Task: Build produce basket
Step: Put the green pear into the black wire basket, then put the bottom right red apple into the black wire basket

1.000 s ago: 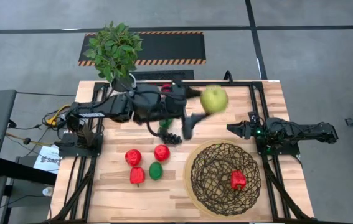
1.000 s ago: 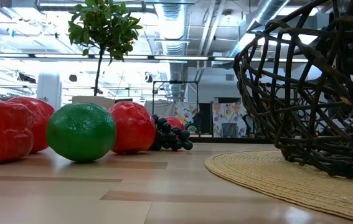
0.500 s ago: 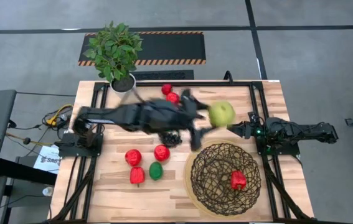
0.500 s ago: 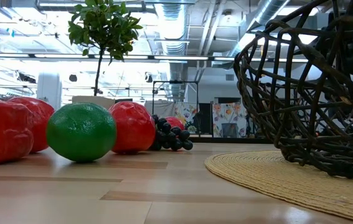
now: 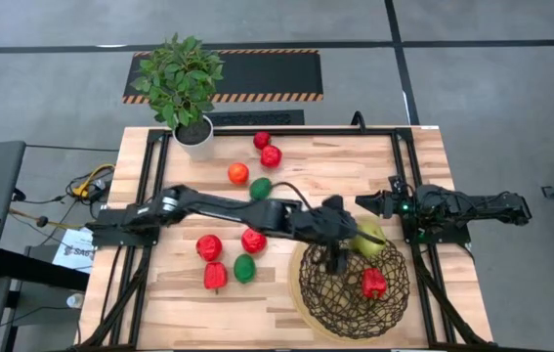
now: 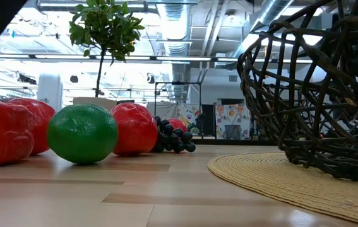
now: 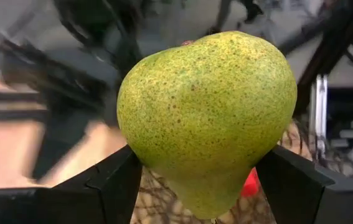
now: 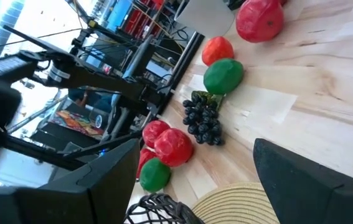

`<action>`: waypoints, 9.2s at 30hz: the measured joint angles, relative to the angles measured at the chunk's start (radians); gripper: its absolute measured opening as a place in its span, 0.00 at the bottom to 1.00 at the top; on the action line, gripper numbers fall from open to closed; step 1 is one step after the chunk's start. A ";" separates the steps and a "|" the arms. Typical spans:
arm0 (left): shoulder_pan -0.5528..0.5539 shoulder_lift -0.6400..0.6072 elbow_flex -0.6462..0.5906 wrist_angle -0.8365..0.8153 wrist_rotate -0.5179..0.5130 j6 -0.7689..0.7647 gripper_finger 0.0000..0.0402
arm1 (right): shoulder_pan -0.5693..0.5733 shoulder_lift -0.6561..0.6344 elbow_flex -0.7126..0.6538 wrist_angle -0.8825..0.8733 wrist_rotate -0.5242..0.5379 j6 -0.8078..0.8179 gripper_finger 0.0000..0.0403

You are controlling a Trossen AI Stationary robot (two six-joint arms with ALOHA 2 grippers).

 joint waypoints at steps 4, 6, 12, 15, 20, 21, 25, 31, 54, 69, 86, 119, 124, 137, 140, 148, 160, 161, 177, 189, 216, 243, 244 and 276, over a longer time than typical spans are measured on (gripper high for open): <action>-0.004 0.094 0.000 -0.003 0.073 -0.021 0.65 | 0.000 0.000 0.000 0.000 0.000 -0.001 0.83; -0.013 0.129 -0.001 0.001 0.091 -0.027 0.65 | 0.000 0.001 0.000 0.000 0.000 -0.003 0.83; -0.023 0.195 -0.001 -0.009 0.101 -0.045 0.66 | 0.000 0.001 0.000 -0.001 0.000 -0.003 0.83; -0.024 0.216 0.003 0.029 0.098 -0.024 0.67 | 0.000 0.000 0.000 -0.001 0.000 -0.003 0.83; -0.024 0.239 0.002 0.024 0.080 -0.023 0.75 | 0.000 0.001 0.000 0.000 0.002 -0.003 0.83; -0.023 0.243 0.001 0.010 0.072 -0.022 0.76 | 0.000 0.001 0.000 -0.001 0.002 -0.002 0.83; -0.019 0.249 0.002 0.031 0.053 -0.021 0.79 | 0.000 0.002 0.000 -0.001 0.002 -0.002 0.83; 0.005 0.251 0.053 -0.077 0.046 -0.084 0.80 | 0.000 0.002 0.000 0.000 0.002 0.000 0.83; -0.034 -0.305 0.051 -0.926 -0.210 -0.390 0.80 | 0.000 0.002 0.000 0.000 0.002 -0.027 0.83; -0.139 -0.360 -0.406 -0.751 -0.196 -0.603 0.80 | 0.000 0.002 0.000 0.000 0.002 -0.053 0.83; 0.008 -0.599 -1.114 -0.149 -0.055 -0.623 0.80 | 0.000 0.002 0.000 0.000 0.002 -0.064 0.83; 0.011 -0.598 -1.225 -0.033 0.021 -0.694 0.73 | 0.000 0.002 0.000 -0.001 0.001 -0.071 0.83; 0.011 -0.598 -1.218 0.011 0.032 -0.728 0.73 | 0.000 0.002 0.000 -0.001 0.001 -0.071 0.83; 0.031 -0.598 -1.002 -0.025 0.019 -0.668 0.72 | 0.000 0.002 0.000 0.000 0.001 -0.067 0.83; 0.042 -0.598 -0.926 -0.054 0.015 -0.660 0.72 | 0.000 0.002 0.000 -0.001 0.001 -0.068 0.83; 0.047 -0.598 -0.662 -0.052 0.014 -0.612 0.72 | 0.000 0.002 0.000 -0.001 0.001 -0.069 0.83; 0.026 -0.598 -0.353 0.231 0.274 -0.450 0.72 | 0.000 0.002 0.000 -0.001 0.001 -0.082 0.83; 0.026 -0.598 -0.335 0.258 0.308 -0.445 0.72 | 0.000 0.002 0.000 -0.001 0.001 -0.080 0.83; 0.027 -0.598 -0.249 0.705 0.712 -0.450 0.72 | 0.000 0.002 0.000 -0.001 0.003 -0.081 0.83; -0.009 -0.599 -0.249 0.668 1.053 -0.370 0.72 | 0.000 0.002 0.000 -0.001 0.006 -0.078 0.83; -0.004 -0.598 -0.249 0.197 -0.752 0.686 0.72 | -0.003 0.002 0.000 -0.001 0.006 -0.041 0.83; -0.003 -0.598 -0.172 0.214 0.122 0.120 0.72 | 0.000 0.002 -0.002 0.428 -0.017 -0.045 0.83; -0.007 -0.598 -0.171 0.193 0.127 0.101 0.72 | 0.000 0.002 0.006 0.429 -0.019 -0.045 0.83; -0.060 -0.596 -0.693 0.205 -0.152 -0.270 0.72 | -0.001 0.002 0.441 -0.121 -0.048 -0.332 0.83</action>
